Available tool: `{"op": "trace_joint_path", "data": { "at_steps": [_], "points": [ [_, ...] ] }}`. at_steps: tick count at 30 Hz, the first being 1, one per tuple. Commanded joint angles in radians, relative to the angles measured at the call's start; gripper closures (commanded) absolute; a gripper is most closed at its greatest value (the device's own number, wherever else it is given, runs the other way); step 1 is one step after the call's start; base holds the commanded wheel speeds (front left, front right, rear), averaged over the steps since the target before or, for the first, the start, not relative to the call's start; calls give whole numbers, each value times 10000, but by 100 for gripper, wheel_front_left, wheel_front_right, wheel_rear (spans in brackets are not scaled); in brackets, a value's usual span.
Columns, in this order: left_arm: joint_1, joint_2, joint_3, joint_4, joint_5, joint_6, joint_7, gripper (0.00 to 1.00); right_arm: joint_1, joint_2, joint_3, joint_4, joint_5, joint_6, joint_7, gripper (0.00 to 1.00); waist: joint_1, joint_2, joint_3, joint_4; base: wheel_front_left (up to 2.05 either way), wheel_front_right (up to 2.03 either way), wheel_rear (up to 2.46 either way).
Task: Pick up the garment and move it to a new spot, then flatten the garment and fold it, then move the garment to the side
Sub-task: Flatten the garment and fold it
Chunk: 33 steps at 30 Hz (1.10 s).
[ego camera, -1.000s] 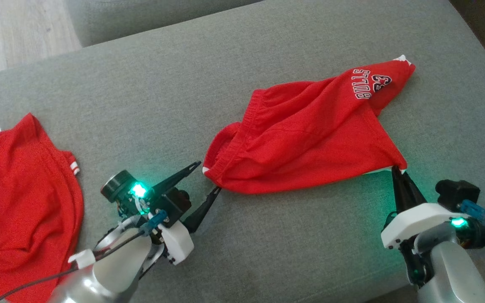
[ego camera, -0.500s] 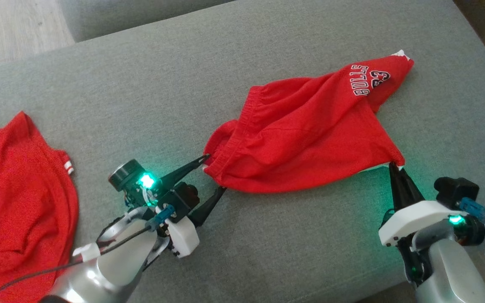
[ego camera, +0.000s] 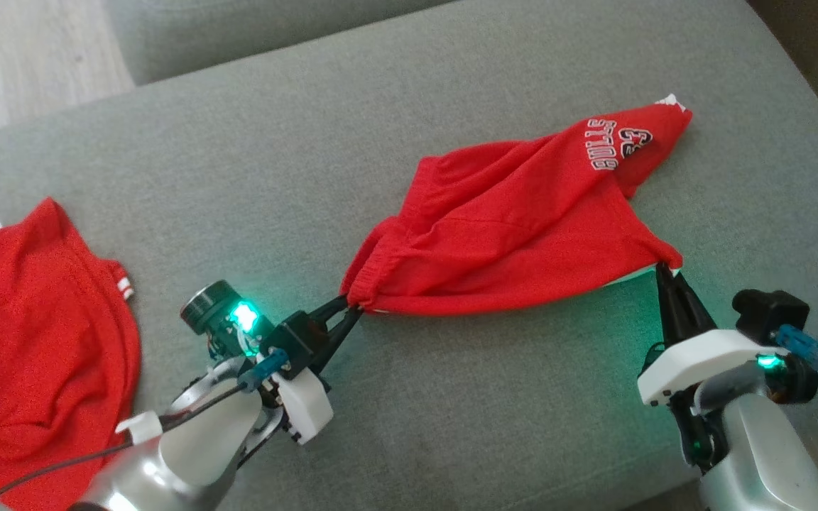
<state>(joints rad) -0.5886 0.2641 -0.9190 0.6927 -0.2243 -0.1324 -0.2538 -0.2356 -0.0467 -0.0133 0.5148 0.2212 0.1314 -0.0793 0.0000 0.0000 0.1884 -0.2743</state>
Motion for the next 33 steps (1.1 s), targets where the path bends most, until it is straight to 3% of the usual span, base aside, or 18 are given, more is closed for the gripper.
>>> {"op": "trace_joint_path", "data": {
  "at_steps": [1,7,13,23,26,33],
  "points": [
    [-258,314,202,-231,-169,19,-79,100,-257,-35,249,-399,-57,-7,-129,100,0,0,-167,101,0,0,0],
    [-223,529,46,-593,-1044,18,-79,100,-300,-35,206,-1054,-258,-7,68,100,0,0,-703,436,0,0,0],
    [-747,950,-39,-1497,-2940,18,175,100,-811,-102,450,-2204,-450,-7,816,100,0,0,-1269,667,0,0,0],
    [-2932,2019,74,-3010,-5309,18,1819,100,-3247,-1186,911,-3162,26,-7,2059,100,0,0,-1901,1010,0,0,0],
    [-3579,2221,401,-3070,-5532,22,2028,100,-4012,-1519,1397,-2971,88,-7,2294,100,0,0,-2025,1071,0,0,0],
    [-4123,2212,785,-3222,-5533,501,1967,100,-4653,-1472,891,-2246,-52,-7,2036,100,0,0,-2250,1351,0,0,0]
  ]
}}
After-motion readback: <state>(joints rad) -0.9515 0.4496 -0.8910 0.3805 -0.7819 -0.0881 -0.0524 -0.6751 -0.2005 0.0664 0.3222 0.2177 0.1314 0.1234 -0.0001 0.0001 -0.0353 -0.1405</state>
